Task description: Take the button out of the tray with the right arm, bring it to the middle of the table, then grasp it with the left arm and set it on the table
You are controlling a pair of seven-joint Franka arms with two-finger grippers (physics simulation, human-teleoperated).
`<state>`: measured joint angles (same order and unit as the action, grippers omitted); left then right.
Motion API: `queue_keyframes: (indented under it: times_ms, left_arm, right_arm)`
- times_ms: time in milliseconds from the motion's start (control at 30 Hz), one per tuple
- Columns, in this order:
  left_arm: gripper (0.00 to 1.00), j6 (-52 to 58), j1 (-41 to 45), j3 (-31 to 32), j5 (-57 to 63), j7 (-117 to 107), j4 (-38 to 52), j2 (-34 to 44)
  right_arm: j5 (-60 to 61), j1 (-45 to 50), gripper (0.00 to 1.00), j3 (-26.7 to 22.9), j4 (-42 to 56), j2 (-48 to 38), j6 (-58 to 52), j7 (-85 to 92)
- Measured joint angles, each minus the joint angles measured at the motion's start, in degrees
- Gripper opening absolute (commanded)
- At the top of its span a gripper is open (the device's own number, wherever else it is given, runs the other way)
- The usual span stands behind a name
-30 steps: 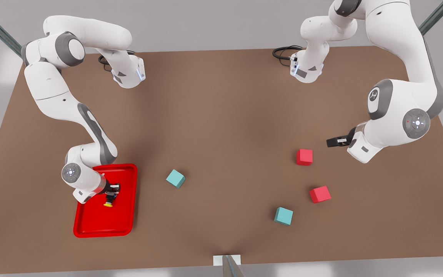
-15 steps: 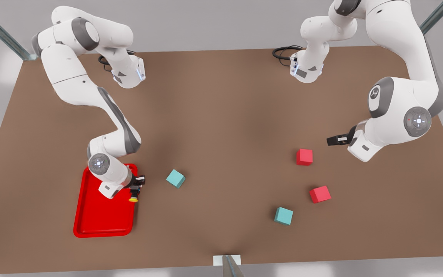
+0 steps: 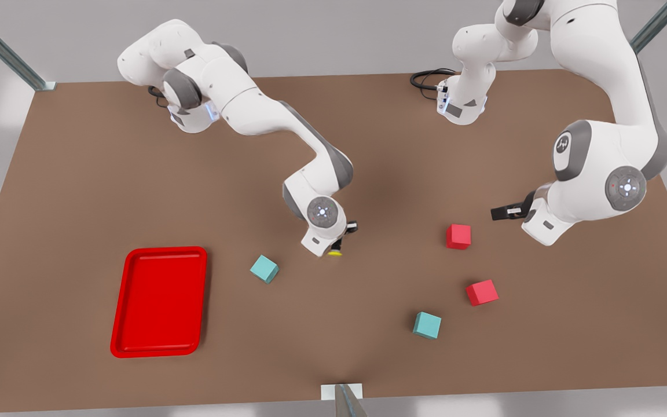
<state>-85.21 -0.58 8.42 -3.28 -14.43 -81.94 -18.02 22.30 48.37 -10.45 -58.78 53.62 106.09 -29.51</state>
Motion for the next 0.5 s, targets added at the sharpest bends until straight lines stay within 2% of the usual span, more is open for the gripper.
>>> queue_keyframes:
  times_ms: [300,333,500]
  left_arm:
    - [1.0,0.08,-0.04,0.0,-0.08,-0.12,0.0,-0.1]
    - [1.0,0.07,-0.02,0.0,-0.08,-0.13,0.07,-0.19]
    - [1.0,0.05,0.78,0.01,-0.15,-0.19,0.24,-0.84]
  right_arm:
    - [4.63,3.16,0.51,-0.31,7.19,8.56,0.62,-9.19]
    - [4.67,3.39,1.0,-0.47,7.3,9.13,0.94,-10.05]
    - [5.02,3.1,1.0,-0.37,9.19,10.12,1.78,-13.8]
